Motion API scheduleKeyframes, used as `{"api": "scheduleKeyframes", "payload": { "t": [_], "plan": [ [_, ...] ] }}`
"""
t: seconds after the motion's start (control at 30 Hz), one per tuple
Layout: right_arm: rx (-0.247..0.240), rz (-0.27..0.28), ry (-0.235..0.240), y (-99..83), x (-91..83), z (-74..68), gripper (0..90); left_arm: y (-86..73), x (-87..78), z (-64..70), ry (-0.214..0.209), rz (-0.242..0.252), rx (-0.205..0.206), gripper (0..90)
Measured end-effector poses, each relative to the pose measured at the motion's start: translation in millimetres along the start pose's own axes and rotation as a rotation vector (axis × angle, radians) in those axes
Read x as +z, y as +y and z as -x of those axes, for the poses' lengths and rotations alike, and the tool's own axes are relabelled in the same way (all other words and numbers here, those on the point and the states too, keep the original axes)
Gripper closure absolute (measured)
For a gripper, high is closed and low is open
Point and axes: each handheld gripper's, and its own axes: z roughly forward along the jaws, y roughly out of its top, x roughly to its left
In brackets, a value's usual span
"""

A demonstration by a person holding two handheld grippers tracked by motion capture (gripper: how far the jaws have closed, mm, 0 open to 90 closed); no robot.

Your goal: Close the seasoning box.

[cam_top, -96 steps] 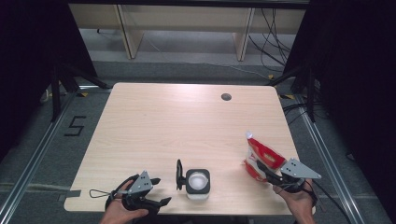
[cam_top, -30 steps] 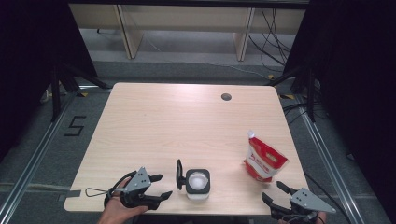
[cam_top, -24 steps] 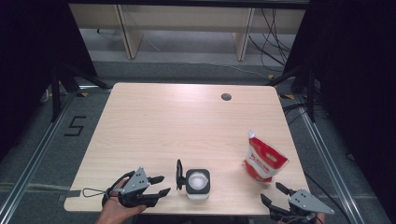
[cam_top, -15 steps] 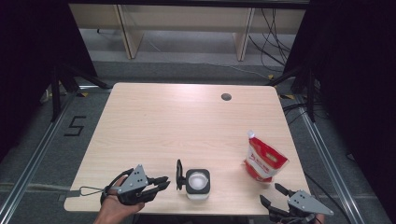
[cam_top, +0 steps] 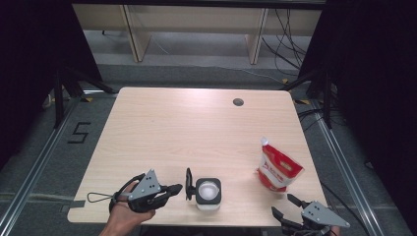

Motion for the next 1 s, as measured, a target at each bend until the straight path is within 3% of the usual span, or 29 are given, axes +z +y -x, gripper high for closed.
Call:
{"api": "scheduleKeyframes", "payload": {
  "t": [0.07, 0.1, 0.3, 0.4, 0.5, 0.57, 0.67, 1.0],
  "plan": [
    [0.017, -0.003, 0.004, -0.1, 0.1, -1.3, 31.5, 1.1, 1.1, 0.6, -0.006, 0.017, -0.008, 89.0],
    [0.016, -0.001, 0.007, -0.1, 0.2, -1.4, 31.5, 2.6, 1.2, -0.3, -0.006, 0.021, 0.014, 89.0],
    [0.008, -0.004, 0.004, 0.2, -0.2, -2.5, 31.4, 7.5, 1.6, 0.9, -0.017, 0.031, 0.018, 88.9],
    [0.012, 0.006, 0.003, 0.3, -0.2, -3.2, 31.3, 9.0, 3.0, 3.4, -0.016, 0.031, 0.006, 88.8],
    [0.001, 0.005, 0.007, 0.1, 0.6, -2.7, 31.2, 12.5, 3.9, 3.3, -0.012, 0.022, 0.040, 88.8],
    [0.034, -0.011, 0.000, -0.2, -1.0, -5.2, 31.2, 13.3, 4.4, 2.8, -0.017, 0.030, 0.029, 88.7],
    [0.001, 0.005, -0.001, -0.3, 0.7, -2.7, 31.2, 16.1, 3.0, 2.9, -0.006, 0.031, 0.034, 88.7],
    [0.013, 0.001, 0.006, -0.3, 0.7, -2.9, 31.1, 22.3, 11.3, 9.1, -0.030, 0.029, 0.054, 88.6]
  ]
}}
